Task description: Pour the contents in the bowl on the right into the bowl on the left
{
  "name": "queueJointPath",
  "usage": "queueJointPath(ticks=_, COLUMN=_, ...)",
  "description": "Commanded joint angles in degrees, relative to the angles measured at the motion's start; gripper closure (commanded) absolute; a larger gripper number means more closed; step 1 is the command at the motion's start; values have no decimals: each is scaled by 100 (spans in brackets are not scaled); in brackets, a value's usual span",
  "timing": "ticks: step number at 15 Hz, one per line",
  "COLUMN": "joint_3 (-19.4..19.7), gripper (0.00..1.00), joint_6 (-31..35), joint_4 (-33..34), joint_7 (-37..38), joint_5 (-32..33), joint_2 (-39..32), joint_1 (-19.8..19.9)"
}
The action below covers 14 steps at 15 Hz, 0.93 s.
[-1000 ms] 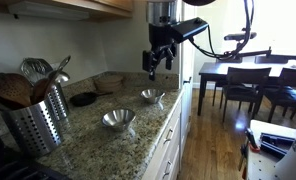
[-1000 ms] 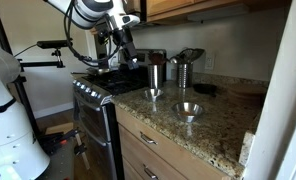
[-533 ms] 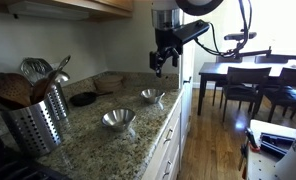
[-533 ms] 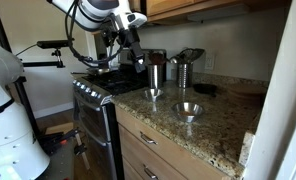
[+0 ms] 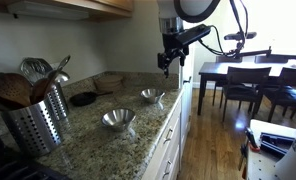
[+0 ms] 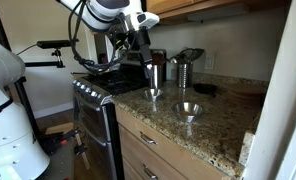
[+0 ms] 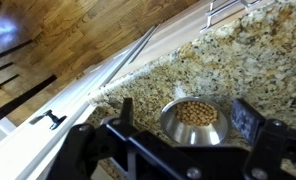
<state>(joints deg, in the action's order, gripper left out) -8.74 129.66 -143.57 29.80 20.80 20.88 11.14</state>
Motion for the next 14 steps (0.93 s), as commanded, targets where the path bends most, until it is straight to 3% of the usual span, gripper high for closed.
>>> queueJointPath(ticks=1, joint_3=341, gripper=0, joint_6=-20, joint_4=335, joint_7=15, joint_5=108, joint_2=-411, joint_1=111)
queueJointPath(ticks=14, joint_3=1134, gripper=0, joint_6=353, joint_4=1229, joint_7=-440, joint_5=-361, joint_2=-1776, joint_1=-70)
